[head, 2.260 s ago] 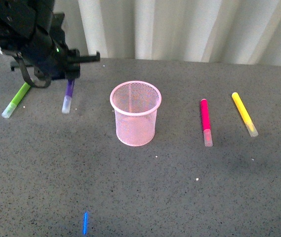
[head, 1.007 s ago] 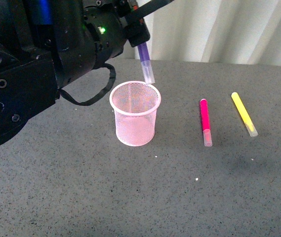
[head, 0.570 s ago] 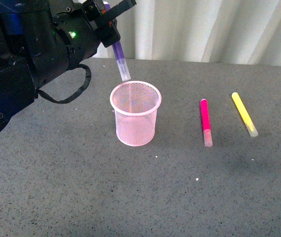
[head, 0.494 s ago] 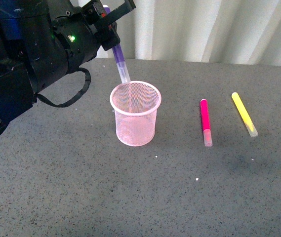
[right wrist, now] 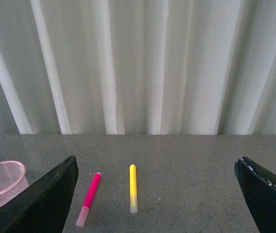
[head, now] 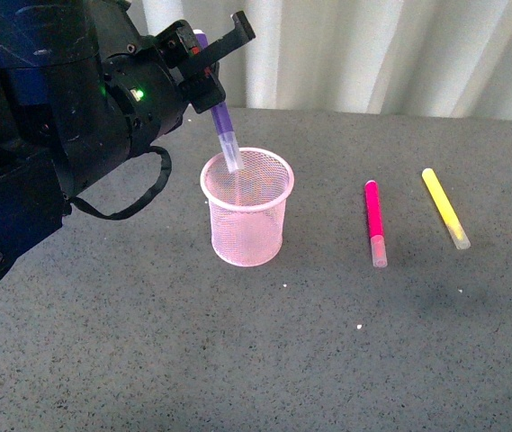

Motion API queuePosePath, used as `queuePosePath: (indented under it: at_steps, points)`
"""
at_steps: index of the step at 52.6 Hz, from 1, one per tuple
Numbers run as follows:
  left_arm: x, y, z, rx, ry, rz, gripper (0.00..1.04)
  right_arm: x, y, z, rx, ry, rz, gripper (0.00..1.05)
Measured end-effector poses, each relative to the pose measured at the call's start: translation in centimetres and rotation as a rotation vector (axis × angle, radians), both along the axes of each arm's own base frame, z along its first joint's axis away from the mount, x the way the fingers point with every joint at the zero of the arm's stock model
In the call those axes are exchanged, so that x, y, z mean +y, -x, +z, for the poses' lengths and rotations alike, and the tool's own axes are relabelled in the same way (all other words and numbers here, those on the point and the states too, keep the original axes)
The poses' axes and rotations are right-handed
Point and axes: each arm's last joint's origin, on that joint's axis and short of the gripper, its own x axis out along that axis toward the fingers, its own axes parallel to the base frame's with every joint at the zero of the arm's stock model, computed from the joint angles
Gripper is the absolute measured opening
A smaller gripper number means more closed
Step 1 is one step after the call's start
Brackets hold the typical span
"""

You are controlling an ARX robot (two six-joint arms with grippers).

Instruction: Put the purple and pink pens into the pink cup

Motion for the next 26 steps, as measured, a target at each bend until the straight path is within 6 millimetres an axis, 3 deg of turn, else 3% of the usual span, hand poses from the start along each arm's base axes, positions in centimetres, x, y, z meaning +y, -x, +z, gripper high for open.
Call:
queuePosePath:
  at_steps: [3, 26]
  points:
    - [0.01, 0.0, -0.05, 0.006, 0.002, 0.002, 0.14, 0.0, 0.0, 0.0, 0.0, 0.0, 0.0, 0.98]
    - [-0.12, 0.07, -0.1, 0.011, 0.002, 0.003, 0.83, 0.0, 0.0, 0.0, 0.0, 0.0, 0.0, 0.98]
